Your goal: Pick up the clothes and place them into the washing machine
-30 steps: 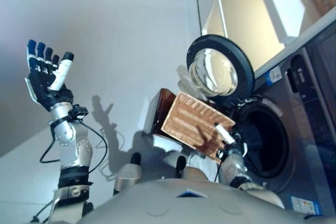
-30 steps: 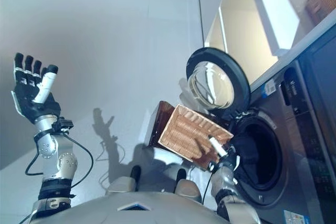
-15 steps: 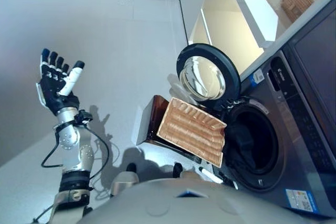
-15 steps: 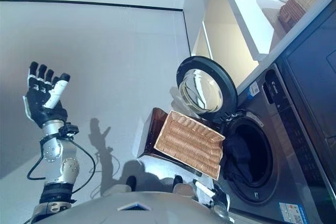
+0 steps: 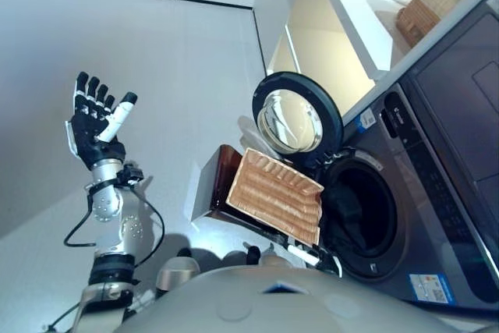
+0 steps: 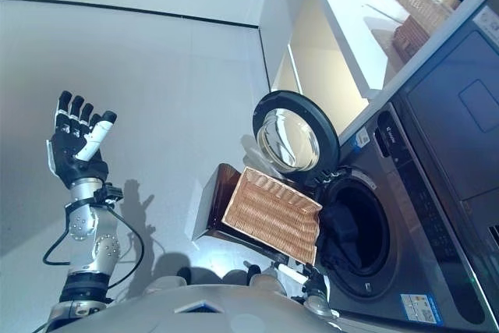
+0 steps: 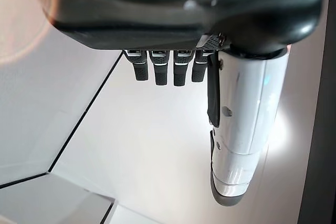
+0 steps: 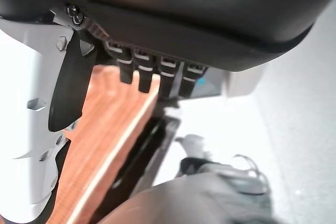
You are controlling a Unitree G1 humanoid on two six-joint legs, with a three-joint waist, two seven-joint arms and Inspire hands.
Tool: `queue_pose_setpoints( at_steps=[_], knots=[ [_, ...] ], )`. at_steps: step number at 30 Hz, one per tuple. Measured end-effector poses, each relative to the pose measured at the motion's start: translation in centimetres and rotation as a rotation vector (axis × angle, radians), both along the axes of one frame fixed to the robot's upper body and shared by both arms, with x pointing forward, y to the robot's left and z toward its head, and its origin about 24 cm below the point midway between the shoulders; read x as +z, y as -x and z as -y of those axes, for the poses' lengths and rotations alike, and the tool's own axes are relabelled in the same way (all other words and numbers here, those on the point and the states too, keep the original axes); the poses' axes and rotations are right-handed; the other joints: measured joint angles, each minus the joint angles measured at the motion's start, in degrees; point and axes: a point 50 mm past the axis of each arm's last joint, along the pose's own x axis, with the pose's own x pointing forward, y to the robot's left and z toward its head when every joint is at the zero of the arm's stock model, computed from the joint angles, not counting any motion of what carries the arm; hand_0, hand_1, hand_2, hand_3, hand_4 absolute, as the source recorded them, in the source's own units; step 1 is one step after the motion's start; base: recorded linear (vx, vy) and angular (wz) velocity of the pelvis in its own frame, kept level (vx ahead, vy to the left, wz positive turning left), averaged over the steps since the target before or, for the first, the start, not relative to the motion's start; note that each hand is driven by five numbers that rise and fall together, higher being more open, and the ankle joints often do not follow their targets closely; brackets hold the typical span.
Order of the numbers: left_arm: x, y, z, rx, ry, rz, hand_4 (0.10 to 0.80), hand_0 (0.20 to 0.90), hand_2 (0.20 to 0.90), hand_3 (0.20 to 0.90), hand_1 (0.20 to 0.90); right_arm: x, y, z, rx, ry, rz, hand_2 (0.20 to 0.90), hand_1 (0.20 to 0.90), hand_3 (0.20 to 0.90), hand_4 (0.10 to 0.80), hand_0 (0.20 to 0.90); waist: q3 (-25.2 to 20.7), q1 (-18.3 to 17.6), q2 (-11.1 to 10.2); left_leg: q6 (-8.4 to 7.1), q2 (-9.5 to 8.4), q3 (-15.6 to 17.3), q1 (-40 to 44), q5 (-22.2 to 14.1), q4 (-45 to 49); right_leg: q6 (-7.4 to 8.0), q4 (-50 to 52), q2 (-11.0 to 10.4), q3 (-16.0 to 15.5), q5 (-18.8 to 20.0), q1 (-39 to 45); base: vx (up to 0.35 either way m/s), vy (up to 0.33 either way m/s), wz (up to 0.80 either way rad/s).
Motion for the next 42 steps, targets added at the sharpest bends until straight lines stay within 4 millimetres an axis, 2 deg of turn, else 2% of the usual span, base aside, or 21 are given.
queue_pose_setpoints(
  at_steps=[3,6,8,16,17,21,27,31,34,36,37,38,39,42],
  knots=[
    [0.0,0.0,0.0,0.0,0.0,-0.001,0.8,0.9,0.9,0.9,0.9,0.0,-0.4,-0.3,0.025,-0.003,0.01,0.9,0.9,0.9,0.8,0.9,-0.1,0.0,-0.2,0.08,0.0,0.0,0.2,-0.2,0.0,0.03,-0.2,-0.1,0.0,-0.1,0.6,0.006,-0.001,-0.02],
    [-0.1,0.1,-0.1,0.01,0.001,-0.005,0.8,0.9,0.9,0.9,0.9,0.1,-0.5,-0.4,0.141,0.021,0.003,0.9,0.9,0.9,0.8,0.9,-0.3,0.3,-0.5,0.08,0.01,-0.1,0.1,-0.2,0.0,0.06,-0.5,0.0,0.0,-0.1,0.7,0.0,0.0,0.0],
    [-0.1,0.1,-0.1,0.011,0.001,-0.007,0.8,0.9,0.9,0.9,0.9,0.3,-1.4,-0.3,0.416,0.091,0.013,0.9,0.9,0.9,0.8,0.9,-0.5,0.6,-0.7,0.04,0.05,-0.1,0.2,-0.2,0.0,0.08,-0.7,0.0,0.0,-0.1,0.7,0.0,0.0,0.0],
    [-0.6,1.1,-0.8,0.019,-0.039,-0.048,0.8,0.9,0.9,0.9,0.9,1.7,-5.4,-0.4,0.939,0.278,0.141,0.9,0.9,0.9,0.8,0.9,-1.1,1.9,-1.5,-0.24,0.24,-0.3,0.0,-0.1,0.0,0.07,-1.1,0.1,-0.2,0.0,0.9,0.012,-0.009,0.0],
    [-0.6,1.3,-0.9,0.013,-0.054,-0.061,0.8,0.9,0.9,0.9,0.9,2.1,-6.0,-0.1,1.078,0.338,0.159,0.9,0.9,0.9,0.8,0.9,-1.3,1.6,-1.8,-0.26,0.27,-0.3,0.1,-0.1,0.0,0.07,-1.1,0.2,-0.3,0.0,0.9,0.019,-0.024,0.03],
    [-0.9,1.8,-1.3,0.0,-0.069,-0.078,0.8,0.9,0.9,0.9,0.9,2.5,-6.7,1.2,1.316,0.453,0.152,0.9,0.9,0.9,0.8,0.9,-1.2,1.8,-2.2,-0.36,0.38,-1.0,0.0,-0.3,-0.1,0.04,-2.0,0.1,-1.0,0.0,1.8,0.027,-0.043,0.08],
    [-1.4,2.9,-1.7,-0.041,-0.099,-0.131,0.8,0.9,0.9,0.9,0.9,2.3,-6.2,2.5,1.47,0.528,0.072,0.9,0.9,0.9,0.8,0.9,-1.1,3.1,-2.5,-1.15,1.67,-1.8,-0.2,-0.7,-0.3,-0.73,-4.2,1.1,-1.9,0.2,2.7,0.044,-0.075,0.05],
    [-1.8,3.7,-2.1,-0.042,-0.111,-0.161,0.8,0.9,0.9,0.9,0.9,2.7,-6.6,3.4,1.567,0.594,0.065,0.9,0.9,0.9,0.8,0.9,-0.6,3.4,-3.1,-1.74,2.75,-2.4,-1.8,-0.6,0.0,-1.49,-5.5,2.3,-2.8,0.7,2.6,0.012,-0.108,0.09],
    [-1.6,3.3,-2.0,-0.076,-0.126,-0.166,0.8,0.9,0.9,0.9,0.9,3.0,-7.0,4.8,1.634,0.677,0.028,0.9,0.9,0.9,0.8,0.9,0.8,3.6,-3.7,-2.37,2.92,-3.7,-4.7,-0.2,1.1,-1.84,-5.2,3.3,-3.8,0.5,1.1,-0.261,-0.044,0.29],
    [-0.5,1.2,-1.0,-0.151,-0.159,-0.116,0.8,0.9,0.9,0.9,0.9,4.0,-8.6,6.8,1.65,0.778,0.018,0.9,0.9,0.9,0.8,0.9,3.6,3.0,-3.6,-2.81,2.42,-6.3,-11.0,-0.3,4.7,-2.2,-4.8,3.0,-6.3,0.8,-2.0,-0.187,0.014,0.72],
    [0.0,0.7,-0.8,-0.163,-0.172,-0.098,0.8,0.9,0.9,0.9,0.9,4.7,-10.0,8.0,1.659,0.839,0.001,0.9,0.9,0.9,0.8,0.9,5.1,3.2,-2.7,-2.87,2.44,-6.5,-13.5,-0.3,6.0,-2.33,-3.9,3.1,-6.3,1.1,-4.2,-0.237,0.017,0.47],
    [0.2,0.5,-0.8,-0.165,-0.175,-0.09,0.8,0.9,0.9,0.9,0.9,5.0,-10.3,8.6,1.662,0.866,-0.018,0.9,0.9,0.9,0.8,0.9,5.8,3.0,-2.2,-2.88,2.43,-6.6,-14.5,-0.3,6.5,-2.38,-3.5,3.1,-6.4,1.1,-5.1,-0.223,0.012,0.14],
    [0.7,0.1,-0.7,-0.174,-0.182,-0.069,0.8,0.9,0.9,0.9,0.9,6.1,-12.5,9.7,1.637,0.961,-0.017,0.9,0.9,0.9,0.8,0.9,7.7,3.0,-0.6,-3.0,2.48,-6.8,-17.7,-0.4,8.3,-2.37,-2.1,3.1,-6.7,1.1,-7.7,-0.243,0.025,0.13],
    [2.8,-1.7,0.3,-0.217,-0.205,0.022,0.8,0.9,0.9,0.9,0.9,8.3,-15.5,11.5,1.582,1.093,-0.025,0.9,0.9,0.9,0.8,0.9,12.6,3.1,2.0,-3.66,2.48,-7.5,-23.7,-0.3,11.8,-2.61,1.2,3.2,-7.5,0.6,-12.9,-0.173,0.018,0.22]
  ],
)
